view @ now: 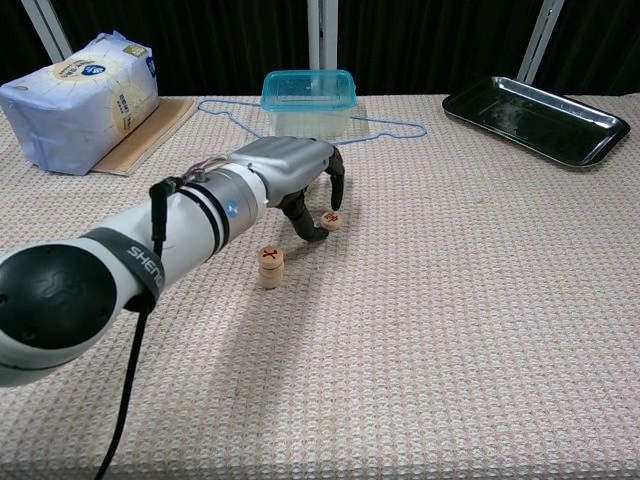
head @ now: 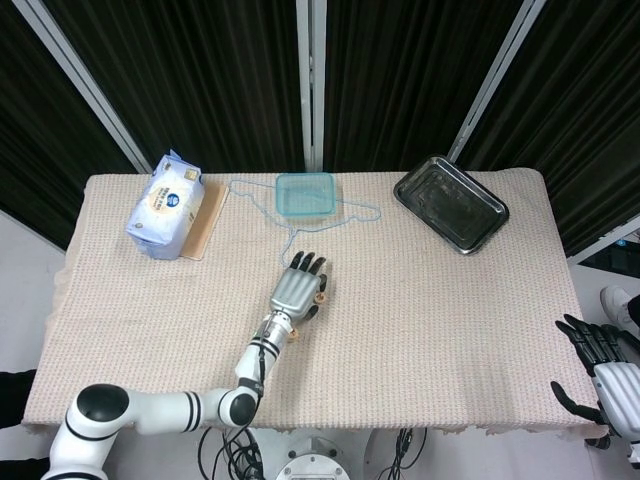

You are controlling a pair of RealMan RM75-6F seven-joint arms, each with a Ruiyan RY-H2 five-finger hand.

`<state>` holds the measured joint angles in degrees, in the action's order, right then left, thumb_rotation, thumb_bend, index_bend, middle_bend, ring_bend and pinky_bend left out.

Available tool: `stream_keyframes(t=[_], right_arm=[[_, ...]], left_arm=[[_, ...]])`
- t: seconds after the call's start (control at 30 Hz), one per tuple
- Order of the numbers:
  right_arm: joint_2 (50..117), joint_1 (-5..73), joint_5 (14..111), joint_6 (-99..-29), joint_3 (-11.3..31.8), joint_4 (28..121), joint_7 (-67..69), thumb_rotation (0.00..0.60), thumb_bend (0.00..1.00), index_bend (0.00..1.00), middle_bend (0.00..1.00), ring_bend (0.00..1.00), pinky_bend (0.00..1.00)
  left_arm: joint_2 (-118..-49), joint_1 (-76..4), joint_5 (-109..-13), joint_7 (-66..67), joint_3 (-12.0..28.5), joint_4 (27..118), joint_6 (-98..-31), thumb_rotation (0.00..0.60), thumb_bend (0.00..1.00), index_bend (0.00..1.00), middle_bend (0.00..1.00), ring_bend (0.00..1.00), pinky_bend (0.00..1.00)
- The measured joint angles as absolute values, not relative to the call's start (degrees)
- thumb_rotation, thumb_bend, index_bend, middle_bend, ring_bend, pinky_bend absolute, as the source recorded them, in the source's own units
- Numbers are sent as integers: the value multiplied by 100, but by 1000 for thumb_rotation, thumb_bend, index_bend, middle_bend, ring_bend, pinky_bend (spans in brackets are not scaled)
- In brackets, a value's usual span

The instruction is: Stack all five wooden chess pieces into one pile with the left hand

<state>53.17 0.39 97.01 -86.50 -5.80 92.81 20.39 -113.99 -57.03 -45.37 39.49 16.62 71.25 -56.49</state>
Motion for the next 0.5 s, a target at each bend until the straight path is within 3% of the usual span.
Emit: stream_keyframes(t=[0.5], right_arm=[[5307, 52, 9692, -8634, -578, 9257, 2084, 600, 305, 0, 0, 0, 0]], left_arm=[[-11488, -5765, -4515, 3907, 1694, 6979, -5563, 600, 290, 455, 87, 0, 0]])
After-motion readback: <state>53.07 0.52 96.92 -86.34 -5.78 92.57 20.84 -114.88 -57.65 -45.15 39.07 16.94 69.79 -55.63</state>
